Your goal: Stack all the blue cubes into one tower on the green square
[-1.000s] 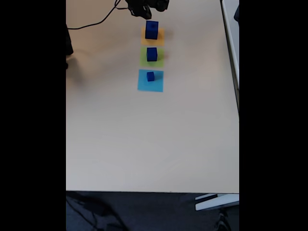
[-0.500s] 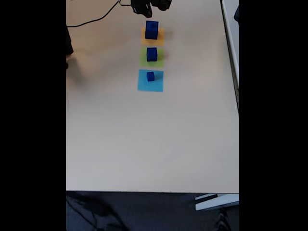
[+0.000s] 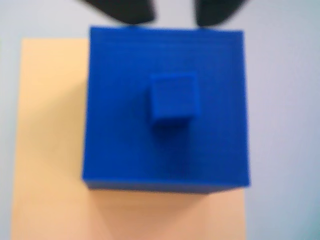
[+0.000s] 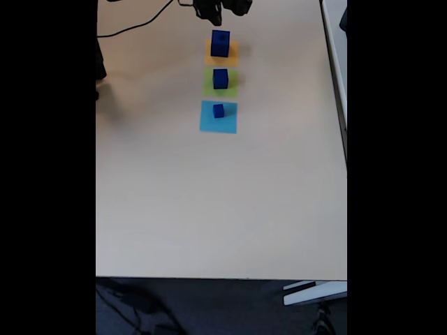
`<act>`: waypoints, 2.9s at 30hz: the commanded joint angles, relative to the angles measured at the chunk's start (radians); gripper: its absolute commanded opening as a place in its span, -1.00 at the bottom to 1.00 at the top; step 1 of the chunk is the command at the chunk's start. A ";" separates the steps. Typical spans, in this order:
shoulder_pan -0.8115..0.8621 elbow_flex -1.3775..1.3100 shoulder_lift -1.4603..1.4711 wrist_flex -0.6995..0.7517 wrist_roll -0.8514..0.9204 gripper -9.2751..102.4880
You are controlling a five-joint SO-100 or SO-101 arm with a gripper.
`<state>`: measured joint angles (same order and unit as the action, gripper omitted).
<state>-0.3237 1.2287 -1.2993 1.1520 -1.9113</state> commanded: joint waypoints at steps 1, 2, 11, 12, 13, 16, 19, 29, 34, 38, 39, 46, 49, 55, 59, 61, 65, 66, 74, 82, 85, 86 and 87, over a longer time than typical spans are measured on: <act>-0.003 -0.066 -0.006 0.006 -0.009 -0.77; -0.003 -0.066 -0.003 0.006 -0.009 -0.77; -0.011 -0.080 0.020 0.006 -0.023 -0.69; -0.012 -0.083 0.025 0.006 -0.025 -0.68; -0.012 -0.084 0.029 0.006 -0.026 -0.68; -0.018 -0.091 0.040 0.006 -0.032 -0.62; -0.021 -0.106 0.054 0.006 -0.032 -0.62; -0.029 -0.149 0.075 0.026 -0.026 -0.55; -0.035 -0.179 0.100 0.044 -0.028 -0.52; -0.043 -0.219 0.130 0.058 -0.029 -0.52; -0.046 -0.232 0.140 0.063 -0.031 -0.52; -0.051 -0.267 0.175 0.067 -0.035 -0.52; -0.046 -0.270 0.181 0.067 -0.025 -0.52; -0.037 -0.268 0.190 0.072 -0.009 -0.52; -0.032 -0.268 0.199 0.072 -0.017 -0.52; -0.023 -0.272 0.206 0.072 -0.006 -0.52; -0.008 -0.272 0.212 0.072 0.020 -0.52; -0.003 -0.272 0.213 0.072 0.032 -0.52; 0.006 -0.296 0.216 0.083 0.058 -0.52; -0.002 -0.339 0.244 0.086 0.058 -0.52; -0.008 -0.356 0.258 0.091 0.058 -0.52; -0.011 -0.357 0.261 0.094 0.055 -0.52; -0.012 -0.359 0.264 0.095 0.052 -0.52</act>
<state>-0.3252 0.9327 -1.0232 1.2410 -1.8653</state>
